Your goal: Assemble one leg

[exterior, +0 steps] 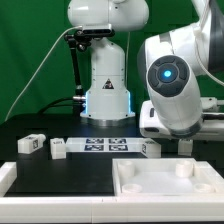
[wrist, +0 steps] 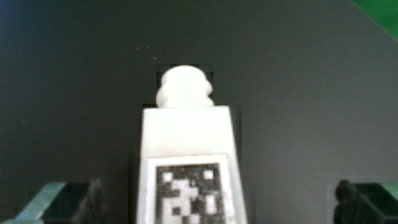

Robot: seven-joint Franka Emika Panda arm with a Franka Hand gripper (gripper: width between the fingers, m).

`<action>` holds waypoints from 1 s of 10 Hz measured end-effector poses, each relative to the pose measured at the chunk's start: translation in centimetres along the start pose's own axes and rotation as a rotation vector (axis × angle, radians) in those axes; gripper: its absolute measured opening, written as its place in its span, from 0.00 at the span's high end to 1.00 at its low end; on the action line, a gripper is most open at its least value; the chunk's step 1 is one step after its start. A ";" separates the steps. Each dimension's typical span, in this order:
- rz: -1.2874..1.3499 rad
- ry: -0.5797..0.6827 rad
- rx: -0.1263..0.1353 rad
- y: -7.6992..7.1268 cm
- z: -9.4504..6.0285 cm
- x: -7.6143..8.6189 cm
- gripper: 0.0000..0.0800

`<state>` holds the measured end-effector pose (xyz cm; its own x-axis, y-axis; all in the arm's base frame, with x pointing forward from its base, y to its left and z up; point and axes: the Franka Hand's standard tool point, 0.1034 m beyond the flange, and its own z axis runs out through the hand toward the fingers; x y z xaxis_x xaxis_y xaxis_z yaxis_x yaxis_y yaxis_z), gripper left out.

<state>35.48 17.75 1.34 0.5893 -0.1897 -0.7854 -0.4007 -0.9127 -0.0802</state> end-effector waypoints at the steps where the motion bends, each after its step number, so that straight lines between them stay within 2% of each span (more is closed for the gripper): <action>1: -0.019 -0.002 -0.005 0.0 0.5 0.0 0.19; 4: -0.021 -0.001 -0.005 0.5 0.7 0.0 0.19; 5: -0.021 -0.001 -0.005 0.5 0.8 0.0 0.36; 6: -0.021 -0.001 -0.005 0.5 0.8 0.0 0.36; 7: -0.021 -0.001 -0.005 0.5 0.8 0.0 0.53; 8: -0.021 -0.001 -0.005 0.5 0.7 0.0 0.64; 10: -0.021 -0.001 -0.005 0.5 0.7 0.0 0.64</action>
Offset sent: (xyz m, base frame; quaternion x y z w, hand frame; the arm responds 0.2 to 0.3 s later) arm -0.0033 -0.0103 0.0044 -0.0110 -0.0069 0.0155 0.9998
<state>34.77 17.57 0.83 0.5968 -0.1703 -0.7841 -0.3846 -0.9183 -0.0933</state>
